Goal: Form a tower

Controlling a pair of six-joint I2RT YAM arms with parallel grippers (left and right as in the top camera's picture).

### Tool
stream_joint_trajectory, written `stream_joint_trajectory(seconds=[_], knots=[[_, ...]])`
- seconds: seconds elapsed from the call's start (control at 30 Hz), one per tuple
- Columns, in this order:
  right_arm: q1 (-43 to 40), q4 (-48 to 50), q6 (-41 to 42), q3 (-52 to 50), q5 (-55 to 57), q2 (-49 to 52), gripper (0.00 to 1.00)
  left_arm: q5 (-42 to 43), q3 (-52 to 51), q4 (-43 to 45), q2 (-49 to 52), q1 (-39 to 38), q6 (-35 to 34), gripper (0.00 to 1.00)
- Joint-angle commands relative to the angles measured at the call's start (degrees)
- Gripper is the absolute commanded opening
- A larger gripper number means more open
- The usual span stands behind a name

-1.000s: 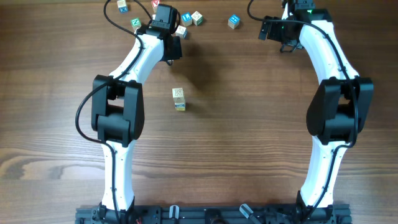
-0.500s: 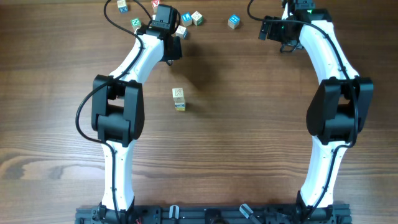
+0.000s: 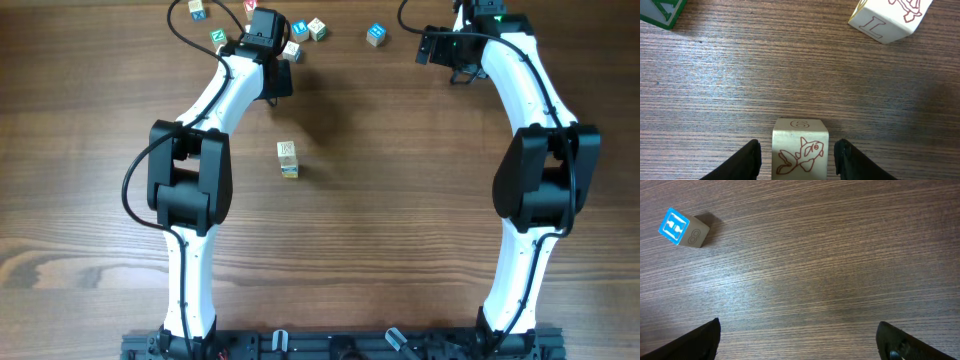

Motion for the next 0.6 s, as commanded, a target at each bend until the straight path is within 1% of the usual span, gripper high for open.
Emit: stream_joint_trajectory(seconds=[0.0, 0.13, 0.17, 0.23, 0.3, 0.4, 0.43, 0.5, 0.57], knots=[[0.1, 0.1, 0.2, 0.4, -0.1, -1.3, 1.00, -1.0, -0.6, 0.2, 1.4, 0.3, -0.1, 0.47], [0.1, 0.1, 0.3, 0.4, -0.1, -1.3, 1.00, -1.0, -0.6, 0.3, 1.9, 0.3, -0.1, 0.46], [0.1, 0.1, 0.2, 0.4, -0.1, -1.3, 1.00, -1.0, -0.6, 0.5, 2.2, 0.3, -0.1, 0.43], [0.1, 0.1, 0.3, 0.4, -0.1, -1.3, 1.00, -1.0, -0.6, 0.6, 2.8, 0.3, -0.1, 0.41], [0.1, 0.1, 0.2, 0.4, -0.1, -1.3, 1.00, -1.0, -0.6, 1.5, 2.8, 0.3, 0.6, 0.38], [0.1, 0.1, 0.2, 0.4, -0.1, -1.3, 1.00, -1.2, -0.6, 2.9, 2.7, 0.3, 0.6, 0.36], [0.1, 0.1, 0.3, 0.4, -0.1, -1.3, 1.00, -1.2, -0.6, 2.9, 2.7, 0.3, 0.6, 0.34], [0.1, 0.1, 0.3, 0.4, -0.1, -1.3, 1.00, -1.2, -0.4, 2.8, 2.3, 0.3, 0.6, 0.32], [0.1, 0.1, 0.2, 0.4, -0.1, -1.3, 1.00, -1.2, -0.4, 2.8, -0.1, 0.3, 0.6, 0.30]])
